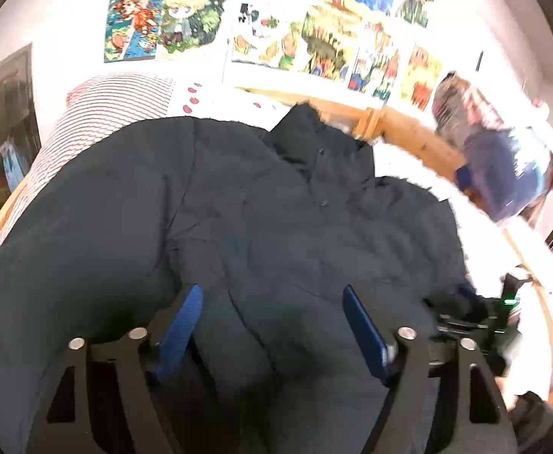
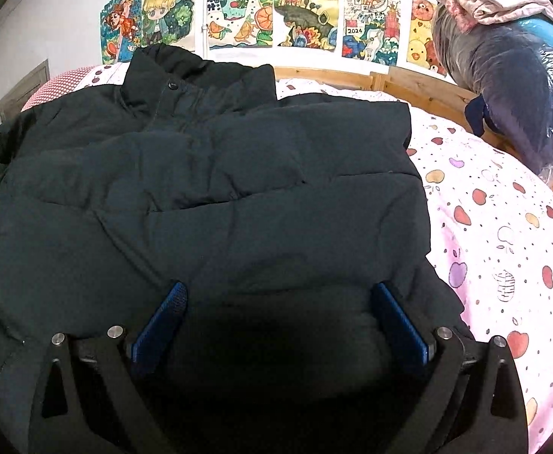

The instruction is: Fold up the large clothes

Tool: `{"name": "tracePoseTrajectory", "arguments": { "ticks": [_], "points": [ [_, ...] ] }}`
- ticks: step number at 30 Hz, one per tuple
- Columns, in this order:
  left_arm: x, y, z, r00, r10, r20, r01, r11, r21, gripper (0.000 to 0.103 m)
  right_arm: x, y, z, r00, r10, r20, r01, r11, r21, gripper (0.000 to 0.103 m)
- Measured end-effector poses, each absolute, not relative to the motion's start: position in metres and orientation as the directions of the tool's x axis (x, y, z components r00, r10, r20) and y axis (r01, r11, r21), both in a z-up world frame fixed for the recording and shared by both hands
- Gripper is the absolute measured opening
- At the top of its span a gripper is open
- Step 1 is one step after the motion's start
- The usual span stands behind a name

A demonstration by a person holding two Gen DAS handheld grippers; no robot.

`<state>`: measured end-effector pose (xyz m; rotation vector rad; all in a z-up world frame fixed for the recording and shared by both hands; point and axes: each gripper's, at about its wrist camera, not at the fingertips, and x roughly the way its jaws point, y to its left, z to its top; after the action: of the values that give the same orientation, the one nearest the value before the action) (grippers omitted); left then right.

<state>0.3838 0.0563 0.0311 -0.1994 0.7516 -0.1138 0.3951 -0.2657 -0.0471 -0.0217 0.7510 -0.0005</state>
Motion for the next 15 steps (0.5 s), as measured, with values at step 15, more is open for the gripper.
{"name": "tracePoseTrajectory", "arguments": {
  "ticks": [15],
  "points": [
    [0.190,0.160,-0.002,0.789,-0.195,-0.583,-0.222,0.794,-0.565,0.093,0.332,-0.218,0.042,0.763,0.093,-0.639,-0.131,0.991,-0.012,0.097]
  ]
}}
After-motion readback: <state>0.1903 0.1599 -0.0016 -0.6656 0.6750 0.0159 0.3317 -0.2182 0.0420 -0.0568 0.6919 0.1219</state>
